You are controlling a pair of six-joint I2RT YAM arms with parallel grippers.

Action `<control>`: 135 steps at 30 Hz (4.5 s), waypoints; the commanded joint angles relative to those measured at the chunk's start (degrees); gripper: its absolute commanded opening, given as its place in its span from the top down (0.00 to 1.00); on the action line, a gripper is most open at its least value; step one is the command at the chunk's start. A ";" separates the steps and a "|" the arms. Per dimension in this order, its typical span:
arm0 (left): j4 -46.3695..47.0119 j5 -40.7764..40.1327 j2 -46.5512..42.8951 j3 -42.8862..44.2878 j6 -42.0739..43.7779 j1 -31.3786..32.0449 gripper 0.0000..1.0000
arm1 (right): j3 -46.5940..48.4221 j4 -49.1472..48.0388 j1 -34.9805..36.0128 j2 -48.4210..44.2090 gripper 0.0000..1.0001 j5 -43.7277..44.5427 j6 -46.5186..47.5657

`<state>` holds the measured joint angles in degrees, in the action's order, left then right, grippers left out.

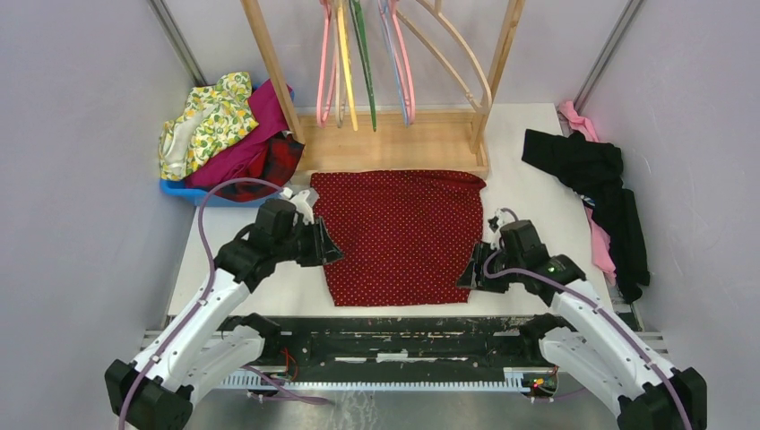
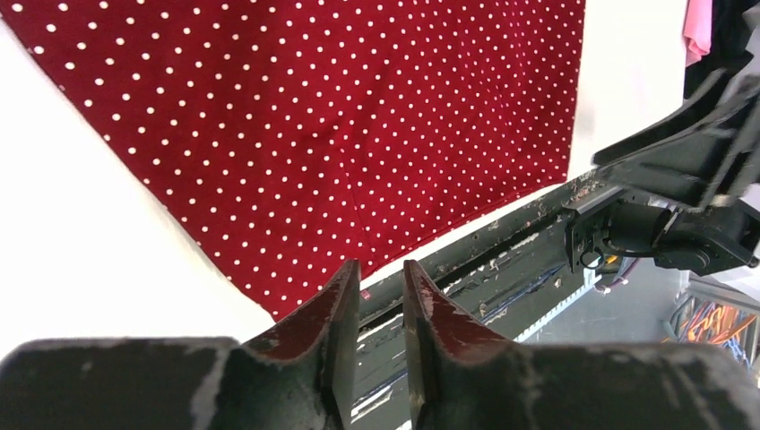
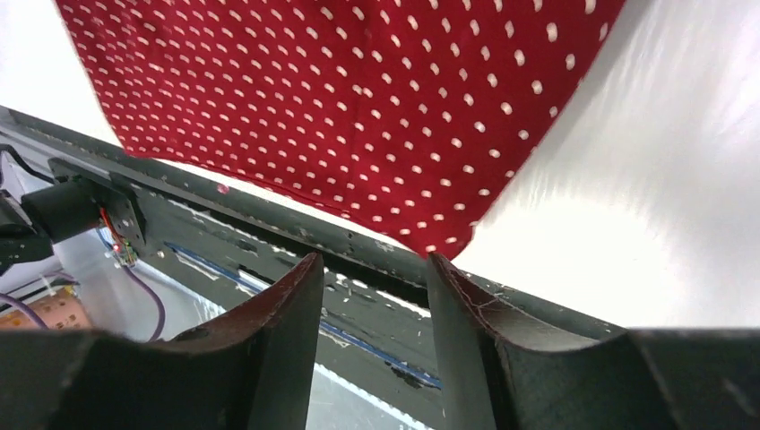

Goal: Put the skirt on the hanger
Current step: Flatten out the skirt at the center of the board, then pick up the hanger from the clothesline.

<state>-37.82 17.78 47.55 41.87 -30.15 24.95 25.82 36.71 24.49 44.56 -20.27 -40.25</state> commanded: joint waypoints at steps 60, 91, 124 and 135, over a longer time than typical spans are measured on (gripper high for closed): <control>52.30 -20.69 62.01 12.25 -14.29 43.46 0.87 | 51.89 -21.19 -18.69 66.10 0.75 19.62 13.40; 56.01 -18.30 56.68 -2.79 -18.32 44.00 0.92 | 55.59 -14.73 -18.90 60.63 0.98 21.78 15.22; 44.35 -22.03 46.27 3.13 -14.08 44.04 0.65 | 61.49 -7.75 -19.94 57.92 0.69 15.69 16.07; 29.68 -26.66 33.76 10.96 -8.28 41.02 0.46 | 52.32 -4.18 -19.89 40.93 0.56 6.88 15.02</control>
<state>-1.83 -6.04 86.21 49.74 -43.05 67.90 81.19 31.68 4.75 91.79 -9.08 -24.64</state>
